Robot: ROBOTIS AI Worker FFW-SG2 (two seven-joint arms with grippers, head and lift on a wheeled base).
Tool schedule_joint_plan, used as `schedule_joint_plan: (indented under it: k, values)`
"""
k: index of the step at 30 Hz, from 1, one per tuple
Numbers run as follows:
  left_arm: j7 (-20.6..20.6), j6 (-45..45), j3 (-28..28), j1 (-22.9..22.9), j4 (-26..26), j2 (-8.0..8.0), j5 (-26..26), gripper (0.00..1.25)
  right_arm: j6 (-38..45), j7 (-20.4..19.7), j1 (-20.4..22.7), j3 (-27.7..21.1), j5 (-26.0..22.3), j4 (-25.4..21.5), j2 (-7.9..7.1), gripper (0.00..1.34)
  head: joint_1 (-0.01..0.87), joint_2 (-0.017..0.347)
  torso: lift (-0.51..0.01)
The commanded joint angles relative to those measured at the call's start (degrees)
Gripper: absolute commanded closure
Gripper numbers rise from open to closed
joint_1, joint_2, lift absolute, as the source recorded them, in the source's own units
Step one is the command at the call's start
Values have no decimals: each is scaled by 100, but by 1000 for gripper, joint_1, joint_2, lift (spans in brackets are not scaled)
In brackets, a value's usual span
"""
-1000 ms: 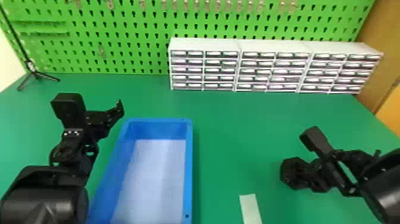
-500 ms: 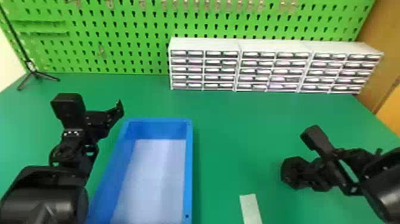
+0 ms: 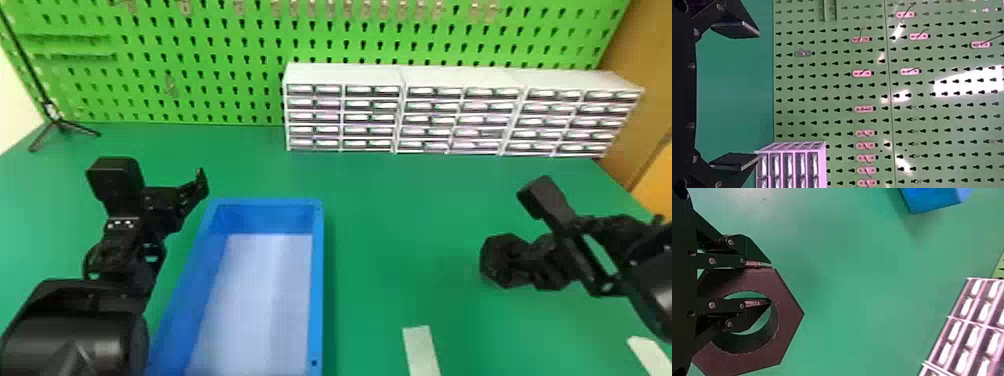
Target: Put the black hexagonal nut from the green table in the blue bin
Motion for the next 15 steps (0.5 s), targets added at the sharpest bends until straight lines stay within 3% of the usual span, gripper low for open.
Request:
schedule_joint_plan:
  k: [1, 10, 15]
  values:
    - [0, 0, 0, 14, -1, 0, 9, 170, 78, 0, -175, 2, -94, -128, -28, 987, 683, 28, -96]
    - [0, 0, 0, 14, -1, 0, 18, 170, 26, -9, -632, 46, -428, -278, -64, 998, 683, 28, -96]
    - [0, 0, -9, 5, -1, 0, 18, 170, -124, -79, -1001, 257, -841, -278, -11, 998, 683, 28, -96]
